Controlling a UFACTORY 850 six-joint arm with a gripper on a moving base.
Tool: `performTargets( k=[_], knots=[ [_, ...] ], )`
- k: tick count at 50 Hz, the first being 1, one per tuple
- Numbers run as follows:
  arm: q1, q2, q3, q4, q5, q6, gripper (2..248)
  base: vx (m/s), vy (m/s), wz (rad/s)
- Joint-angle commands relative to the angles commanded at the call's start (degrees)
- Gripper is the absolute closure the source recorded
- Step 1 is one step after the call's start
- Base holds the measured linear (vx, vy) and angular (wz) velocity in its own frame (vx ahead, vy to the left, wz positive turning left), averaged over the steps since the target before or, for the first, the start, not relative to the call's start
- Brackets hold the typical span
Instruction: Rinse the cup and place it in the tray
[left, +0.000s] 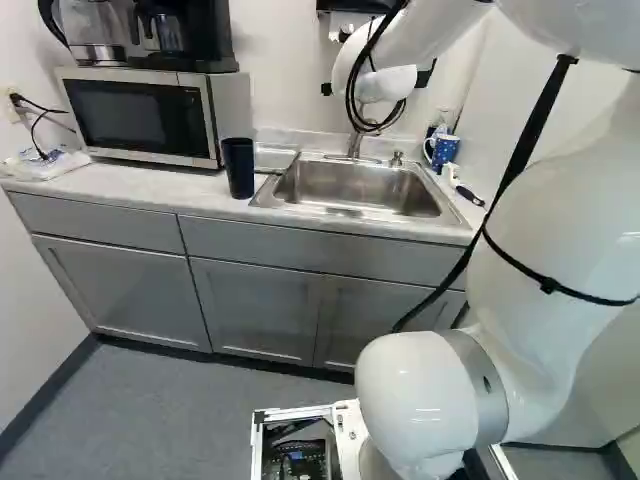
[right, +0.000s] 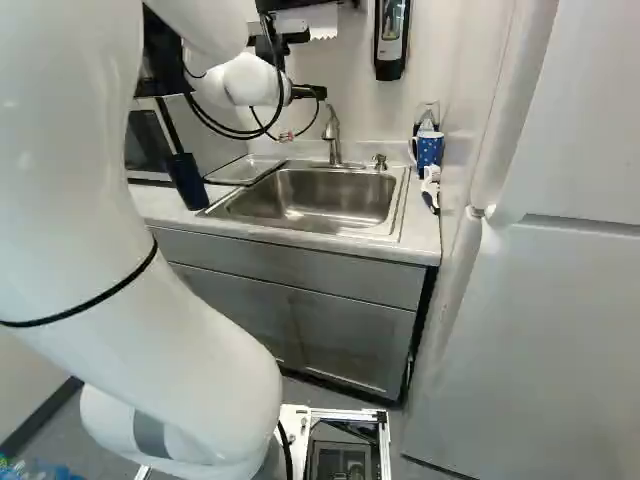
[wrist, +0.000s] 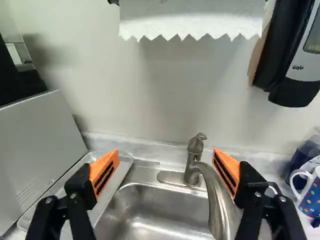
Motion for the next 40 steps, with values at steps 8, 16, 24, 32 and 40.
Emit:
performTargets(
  k=[8, 16, 24, 32, 40],
  knots=[
    [-0.2, -1.3, -1.3, 0.0, -1.4, 0.0, 3, 0.0, 0.0, 0.0],
    [-0.3, -2.6, -2.6, 0.0, -3.0, 0.0, 3, 0.0, 0.0, 0.0],
    [-0.4, -3.9, -4.0, 0.0, -4.7, 0.0, 3, 0.0, 0.0, 0.0],
    [-0.5, -5.2, -5.3, 0.0, -6.6, 0.0, 3, 0.0, 0.0, 0.0],
    [-0.6, -6.5, -6.7, 0.0, -8.4, 0.0, 3, 0.0, 0.0, 0.0]
  ],
)
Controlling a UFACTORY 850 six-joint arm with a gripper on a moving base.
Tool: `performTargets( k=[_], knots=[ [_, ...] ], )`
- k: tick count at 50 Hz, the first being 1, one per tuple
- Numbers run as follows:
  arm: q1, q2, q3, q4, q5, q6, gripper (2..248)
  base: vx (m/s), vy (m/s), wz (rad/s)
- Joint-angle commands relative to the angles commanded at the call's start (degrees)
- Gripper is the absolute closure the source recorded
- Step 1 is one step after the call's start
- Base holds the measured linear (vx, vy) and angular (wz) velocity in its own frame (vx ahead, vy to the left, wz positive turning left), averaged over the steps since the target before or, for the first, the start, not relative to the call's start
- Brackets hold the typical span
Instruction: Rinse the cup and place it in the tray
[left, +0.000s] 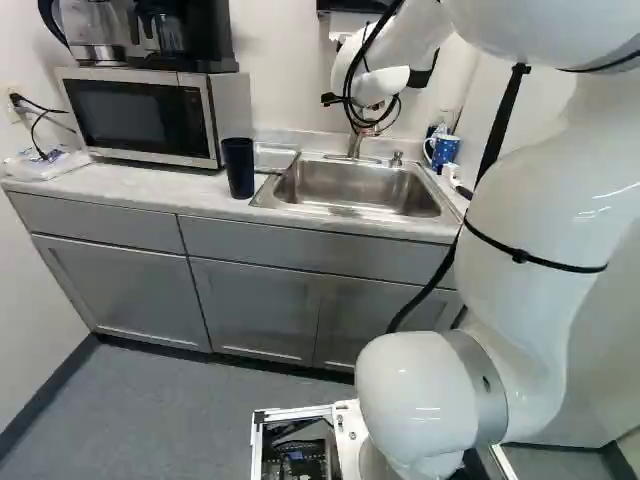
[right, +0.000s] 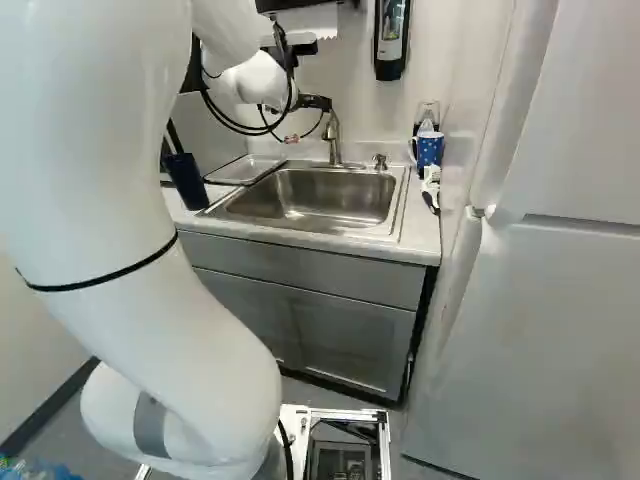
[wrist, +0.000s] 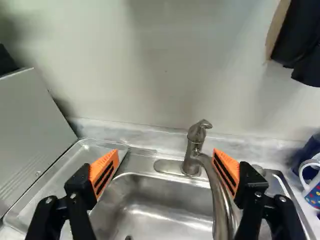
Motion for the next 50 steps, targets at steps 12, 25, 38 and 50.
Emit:
performTargets(
  k=[12, 25, 38, 50],
  knots=[
    [-0.3, -2.2, -2.4, 0.0, -2.0, 0.0, 3, 0.0, 0.0, 0.0],
    [-0.6, -4.7, -5.1, 0.0, -2.2, 0.0, 3, 0.0, 0.0, 0.0],
    [-0.6, -7.2, -7.9, 0.0, -2.2, 0.0, 3, 0.0, 0.0, 0.0],
    [-0.6, -9.6, -10.6, 0.0, -2.2, 0.0, 3, 0.0, 0.0, 0.0]
  ],
)
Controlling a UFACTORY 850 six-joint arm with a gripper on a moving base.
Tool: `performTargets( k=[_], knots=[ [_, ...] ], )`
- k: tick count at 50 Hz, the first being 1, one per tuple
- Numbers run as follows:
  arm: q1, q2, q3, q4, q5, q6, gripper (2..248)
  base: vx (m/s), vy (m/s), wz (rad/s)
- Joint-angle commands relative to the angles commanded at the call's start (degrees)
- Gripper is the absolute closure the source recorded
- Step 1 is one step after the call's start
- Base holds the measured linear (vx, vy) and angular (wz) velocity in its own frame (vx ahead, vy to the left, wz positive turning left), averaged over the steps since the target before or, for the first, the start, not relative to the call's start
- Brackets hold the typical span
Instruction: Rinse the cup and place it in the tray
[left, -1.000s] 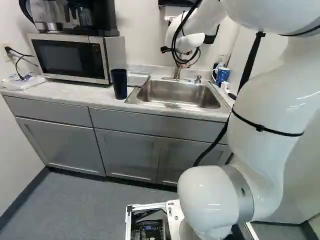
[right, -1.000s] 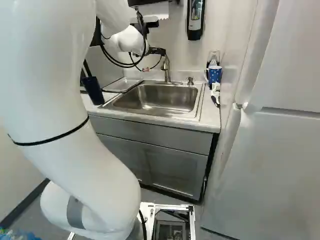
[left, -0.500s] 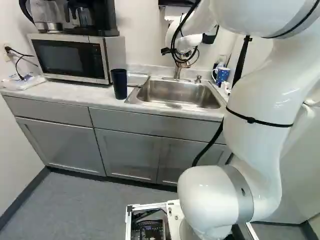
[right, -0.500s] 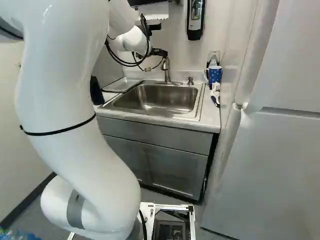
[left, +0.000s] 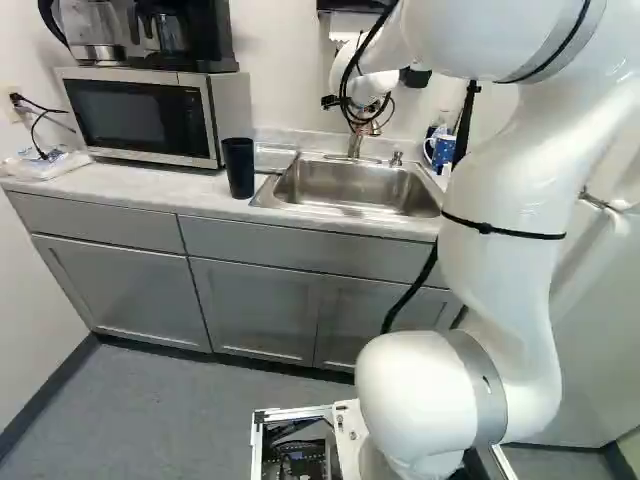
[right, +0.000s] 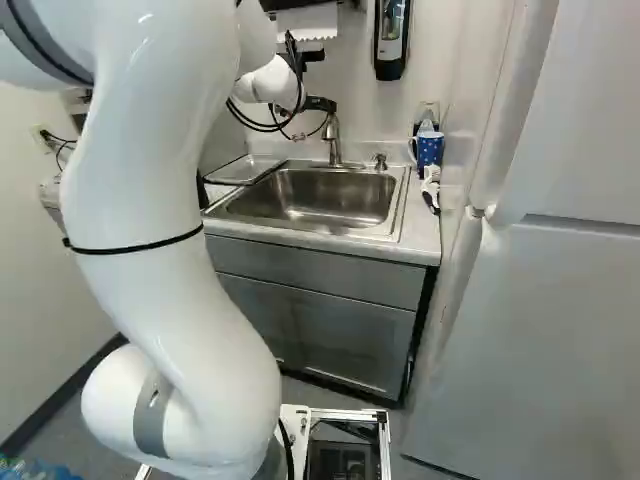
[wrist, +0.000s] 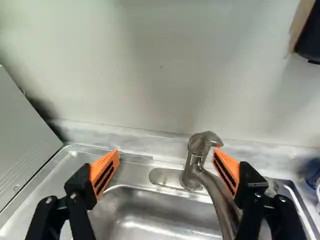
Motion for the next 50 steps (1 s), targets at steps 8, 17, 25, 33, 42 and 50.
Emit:
performTargets(
  k=[8, 17, 25, 33, 42, 50],
  knots=[
    [0.0, -1.6, -1.9, 0.0, 0.0, 0.0, 3, 0.0, 0.0, 0.0],
    [0.1, -3.2, -3.8, 0.0, 0.8, 0.0, 3, 0.0, 0.0, 0.0],
    [0.1, -4.4, -5.1, 0.0, 1.9, 0.0, 3, 0.0, 0.0, 0.0],
    [0.2, -5.1, -5.9, 0.0, 3.1, 0.0, 3, 0.0, 0.0, 0.0],
    [0.2, -5.5, -6.4, 0.0, 4.6, 0.0, 3, 0.0, 0.0, 0.0],
    [0.2, -5.5, -6.4, 0.0, 5.8, 0.0, 3, 0.0, 0.0, 0.0]
  ],
)
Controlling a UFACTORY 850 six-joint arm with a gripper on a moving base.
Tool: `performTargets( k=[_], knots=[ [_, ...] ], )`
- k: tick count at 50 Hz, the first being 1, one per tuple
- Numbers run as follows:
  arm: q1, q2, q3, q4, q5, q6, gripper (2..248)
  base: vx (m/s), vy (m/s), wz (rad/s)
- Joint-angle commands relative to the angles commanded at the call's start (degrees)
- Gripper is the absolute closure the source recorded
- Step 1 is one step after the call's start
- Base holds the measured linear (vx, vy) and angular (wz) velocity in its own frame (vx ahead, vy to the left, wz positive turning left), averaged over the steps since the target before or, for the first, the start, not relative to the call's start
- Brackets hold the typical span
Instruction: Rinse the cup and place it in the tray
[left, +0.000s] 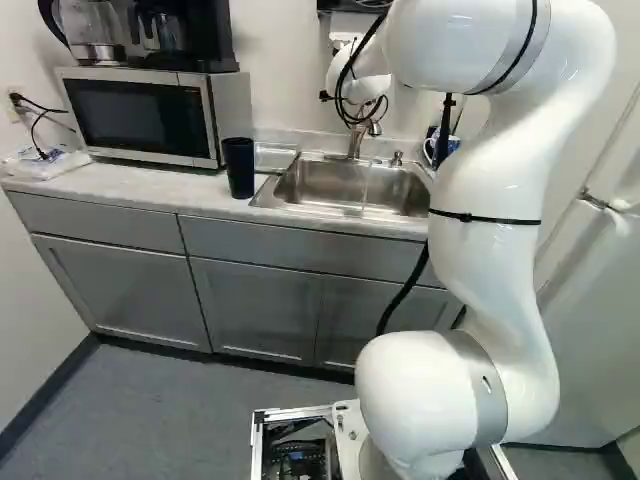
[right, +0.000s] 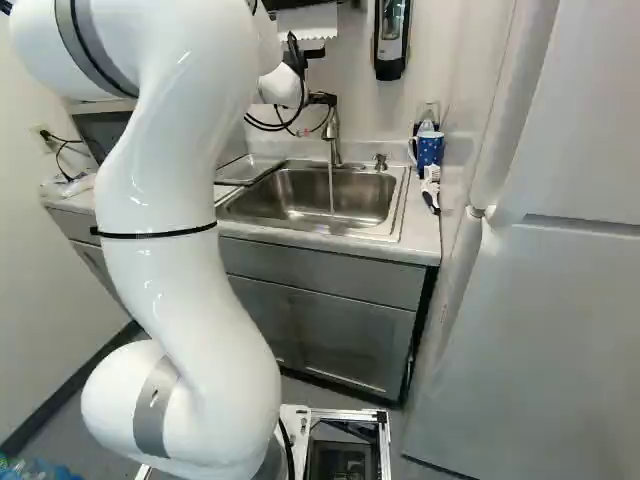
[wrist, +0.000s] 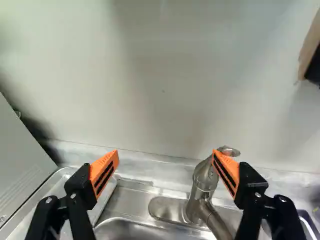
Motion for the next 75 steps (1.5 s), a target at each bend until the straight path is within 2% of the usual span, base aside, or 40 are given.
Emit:
performTargets(
  k=[22, 75],
  knots=[
    [0.0, 1.2, 1.4, 0.0, 0.0, 0.0, 3, 0.0, 0.0, 0.0],
    [-2.4, 16.5, 18.4, 0.0, 0.0, 0.0, 3, 0.0, 0.0, 0.0]
  ],
)
